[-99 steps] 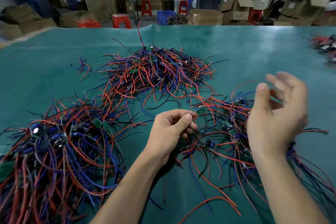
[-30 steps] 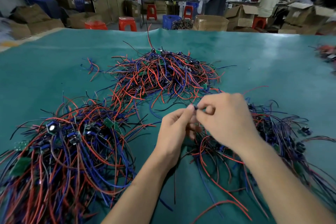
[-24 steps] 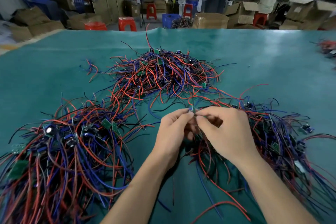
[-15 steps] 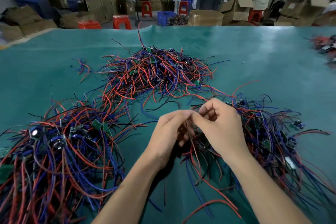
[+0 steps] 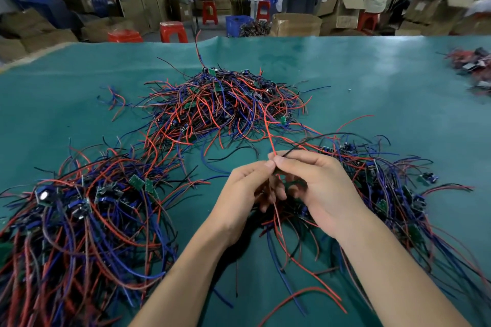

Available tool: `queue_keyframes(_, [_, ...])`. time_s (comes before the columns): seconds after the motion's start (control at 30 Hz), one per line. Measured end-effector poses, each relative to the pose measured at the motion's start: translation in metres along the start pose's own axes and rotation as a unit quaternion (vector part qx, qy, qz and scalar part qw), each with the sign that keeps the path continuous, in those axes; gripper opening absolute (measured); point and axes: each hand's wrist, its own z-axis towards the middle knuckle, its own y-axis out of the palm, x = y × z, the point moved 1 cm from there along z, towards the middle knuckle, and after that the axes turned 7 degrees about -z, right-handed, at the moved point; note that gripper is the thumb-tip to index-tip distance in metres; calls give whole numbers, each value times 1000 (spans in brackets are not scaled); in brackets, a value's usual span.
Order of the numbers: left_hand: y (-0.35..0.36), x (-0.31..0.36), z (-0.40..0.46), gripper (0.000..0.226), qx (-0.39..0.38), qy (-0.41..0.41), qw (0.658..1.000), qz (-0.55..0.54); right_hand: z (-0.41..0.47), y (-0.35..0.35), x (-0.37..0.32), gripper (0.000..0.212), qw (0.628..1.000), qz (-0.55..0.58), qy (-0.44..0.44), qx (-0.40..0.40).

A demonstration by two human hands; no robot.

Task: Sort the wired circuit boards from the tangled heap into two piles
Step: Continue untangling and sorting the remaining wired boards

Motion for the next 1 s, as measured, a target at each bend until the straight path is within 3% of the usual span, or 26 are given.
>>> queue_keyframes(0.13, [-1,-1,1,30,0,-8,1000,6,-1,-2,-1,21,1000,-2,10,-24])
queue_keyframes(0.2, [0,-1,1,32,3,-12,1000,14,0,-3,0,25,1000,-21,3,6])
queue_keyframes(0.37, [0,-1,1,33,13,-10,999,40,0,-5,-2,1,997,-51,-26,55])
queue_keyframes(0.47, [1,-2,2,36,23,-14,998,50,1,-9,-5,12,993,-46,-55,95])
queue_keyframes(0.6, [3,-3,3,37,19,-11,998,58,1,-17,-12,24,972,-86,-127,177])
queue_keyframes(0.73, [3,-6,4,35,24,-4,998,66,2,-31,-19,20,950,-12,-158,268])
queue_keyframes(0.87, [-3,-9,4,34,30,7,998,62,-1,-50,-33,18,899,41,-204,385])
queue_keyframes(0.93, [-6,-9,5,31,42,19,998,48,-5,-57,-37,17,874,5,-227,429])
queue_keyframes(1.0, [-7,-9,6,27,43,29,998,30,-7,-45,-34,8,880,-115,-223,404])
